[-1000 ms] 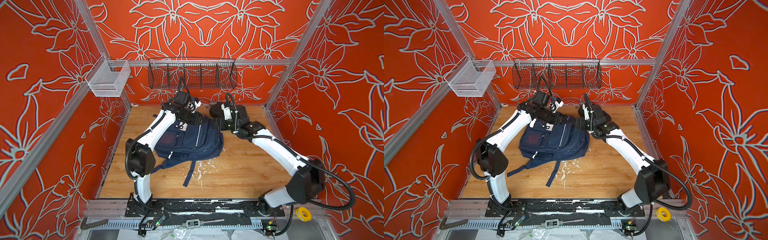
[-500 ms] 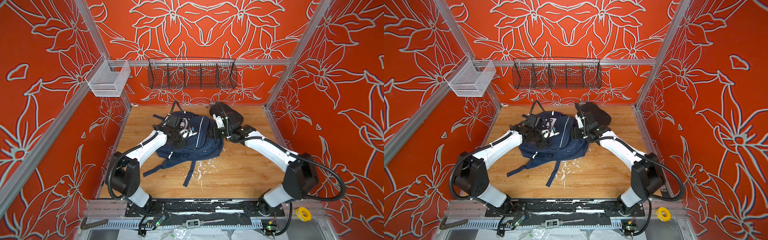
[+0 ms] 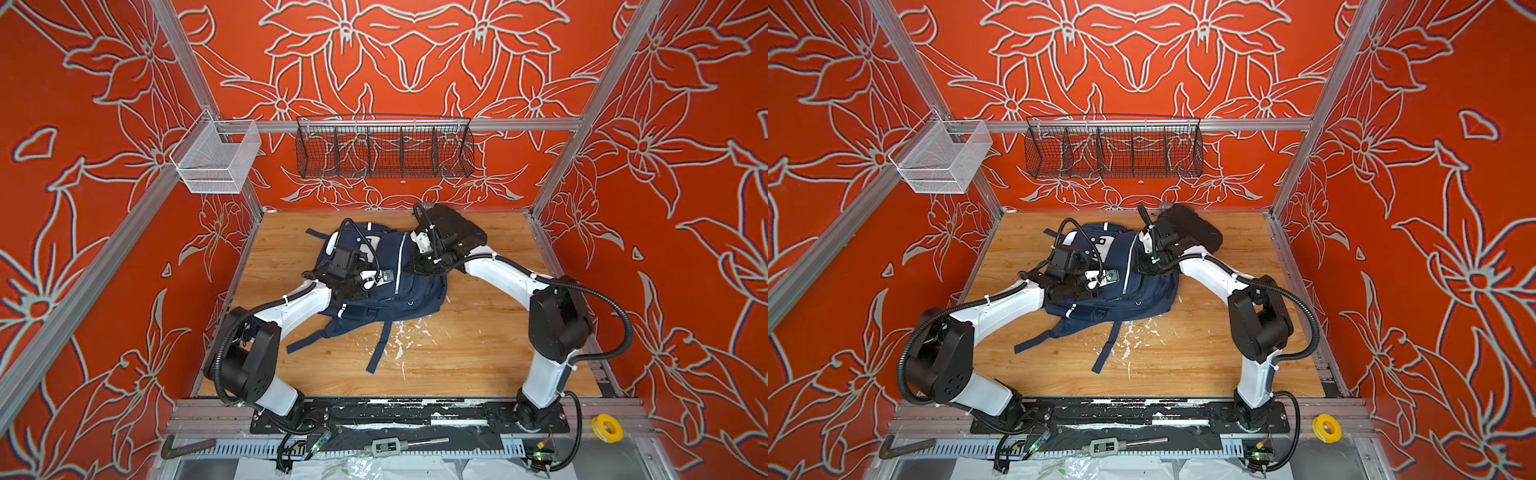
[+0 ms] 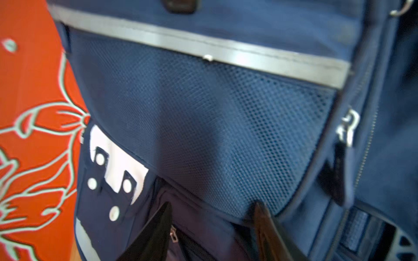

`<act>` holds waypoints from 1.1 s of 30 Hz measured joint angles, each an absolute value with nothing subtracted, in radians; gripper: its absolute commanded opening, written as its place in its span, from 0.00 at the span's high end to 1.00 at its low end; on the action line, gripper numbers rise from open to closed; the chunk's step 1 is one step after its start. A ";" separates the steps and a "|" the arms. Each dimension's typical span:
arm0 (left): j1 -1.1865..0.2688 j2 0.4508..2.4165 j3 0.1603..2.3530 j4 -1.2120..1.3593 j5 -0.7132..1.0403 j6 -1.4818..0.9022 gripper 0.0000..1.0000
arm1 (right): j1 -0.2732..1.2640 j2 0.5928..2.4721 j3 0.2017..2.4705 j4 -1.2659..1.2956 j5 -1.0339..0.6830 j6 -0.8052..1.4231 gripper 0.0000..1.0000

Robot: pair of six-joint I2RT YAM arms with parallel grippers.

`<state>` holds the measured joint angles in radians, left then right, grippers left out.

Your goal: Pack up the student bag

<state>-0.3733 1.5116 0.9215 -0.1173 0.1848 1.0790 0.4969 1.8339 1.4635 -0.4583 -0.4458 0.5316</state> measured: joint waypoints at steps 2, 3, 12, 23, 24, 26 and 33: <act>-0.375 1.483 0.898 -0.086 0.196 1.085 0.41 | 0.466 1.851 1.491 -0.473 -0.481 0.532 1.00; -0.378 1.468 0.888 -0.072 0.201 1.089 0.41 | 0.451 1.864 1.512 -0.485 -0.496 0.531 1.00; -0.440 1.477 0.859 0.021 0.209 1.126 0.42 | 0.427 1.919 1.582 -0.535 -0.552 0.524 1.00; -0.451 1.623 0.879 0.121 0.202 1.096 0.46 | 0.427 1.926 1.593 -0.555 -0.558 0.511 1.00; -0.451 1.634 0.886 0.122 0.202 1.092 0.53 | 0.427 1.926 1.595 -0.557 -0.558 0.510 1.00; -0.451 1.655 0.902 0.120 0.204 1.089 0.82 | 0.427 1.926 1.599 -0.556 -0.557 0.505 1.00; -0.461 1.673 1.015 0.001 0.204 1.002 1.00 | 0.427 1.802 1.493 -0.479 -0.391 0.434 0.54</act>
